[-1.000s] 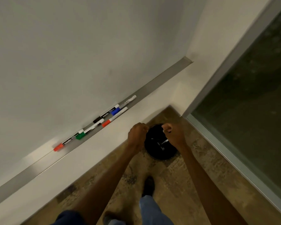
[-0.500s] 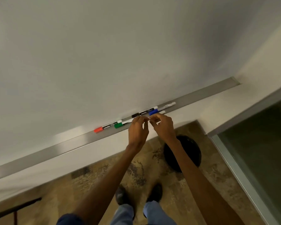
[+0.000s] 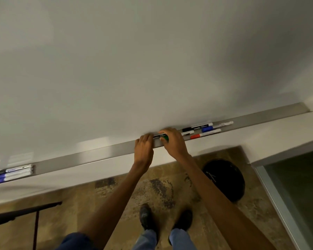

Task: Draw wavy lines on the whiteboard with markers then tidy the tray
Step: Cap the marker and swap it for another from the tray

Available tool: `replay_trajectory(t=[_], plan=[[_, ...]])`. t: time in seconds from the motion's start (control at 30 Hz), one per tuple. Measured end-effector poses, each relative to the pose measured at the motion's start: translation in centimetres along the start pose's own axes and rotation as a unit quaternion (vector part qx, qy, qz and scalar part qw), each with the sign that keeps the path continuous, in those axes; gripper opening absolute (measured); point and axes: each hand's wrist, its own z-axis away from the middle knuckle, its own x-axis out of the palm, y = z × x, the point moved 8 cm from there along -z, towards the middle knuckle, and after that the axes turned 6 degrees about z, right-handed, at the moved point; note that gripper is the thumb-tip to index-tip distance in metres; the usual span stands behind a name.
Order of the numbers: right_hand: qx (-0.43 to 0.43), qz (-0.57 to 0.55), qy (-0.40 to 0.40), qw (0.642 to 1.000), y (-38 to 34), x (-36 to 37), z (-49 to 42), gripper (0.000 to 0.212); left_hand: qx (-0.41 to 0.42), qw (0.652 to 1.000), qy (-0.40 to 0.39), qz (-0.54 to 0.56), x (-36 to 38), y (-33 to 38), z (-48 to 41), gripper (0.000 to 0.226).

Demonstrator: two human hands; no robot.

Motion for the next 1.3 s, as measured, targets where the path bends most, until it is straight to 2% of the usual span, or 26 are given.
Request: replay_trajectory(t=[0.13,0.23,0.33,0.47,0.53,0.83,0.93,1.03,1.2,1.3], plan=[[-0.016,0.047,-0.014,0.999,-1.7,2.4,0.0,0.030,-0.018,1.000,-0.016,-0.002,0.3,-2.6,0.6,0.055],[-0.026,0.090,-0.033,0.995,-2.5,4.2,0.1,0.035,-0.018,0.999,-0.028,0.031,0.0,-4.1,0.7,0.048],[-0.042,0.102,-0.040,0.993,-3.6,5.4,0.1,0.034,0.001,0.995,-0.048,0.082,-0.4,-5.3,0.4,0.038],[-0.075,0.093,-0.030,0.992,-5.9,6.2,0.1,0.028,0.000,0.983,-0.047,0.176,-2.2,-6.7,0.8,0.042],[-0.097,0.097,-0.014,0.990,-7.3,6.1,0.1,0.029,0.011,0.981,-0.037,0.190,-3.7,-7.2,1.0,0.041],[-0.187,0.172,-0.009,0.967,-13.3,5.8,0.0,0.024,0.087,0.990,-0.027,0.104,-9.0,-10.5,2.4,0.026],[-0.205,0.184,-0.013,0.961,-14.6,5.8,-0.1,0.032,0.115,0.988,-0.054,0.087,-10.4,-10.9,2.4,0.026],[-0.213,0.169,-0.030,0.962,-15.7,5.8,-0.2,0.036,0.153,0.983,-0.075,0.074,-11.7,-11.3,2.8,0.028],[-0.208,0.129,-0.084,0.966,-17.2,5.2,-0.5,0.036,0.196,0.977,-0.060,0.060,-14.3,-11.0,3.4,0.031],[-0.210,0.119,-0.089,0.966,-18.8,3.9,-0.5,0.040,0.217,0.974,-0.045,0.051,-16.3,-10.4,3.9,0.032]])
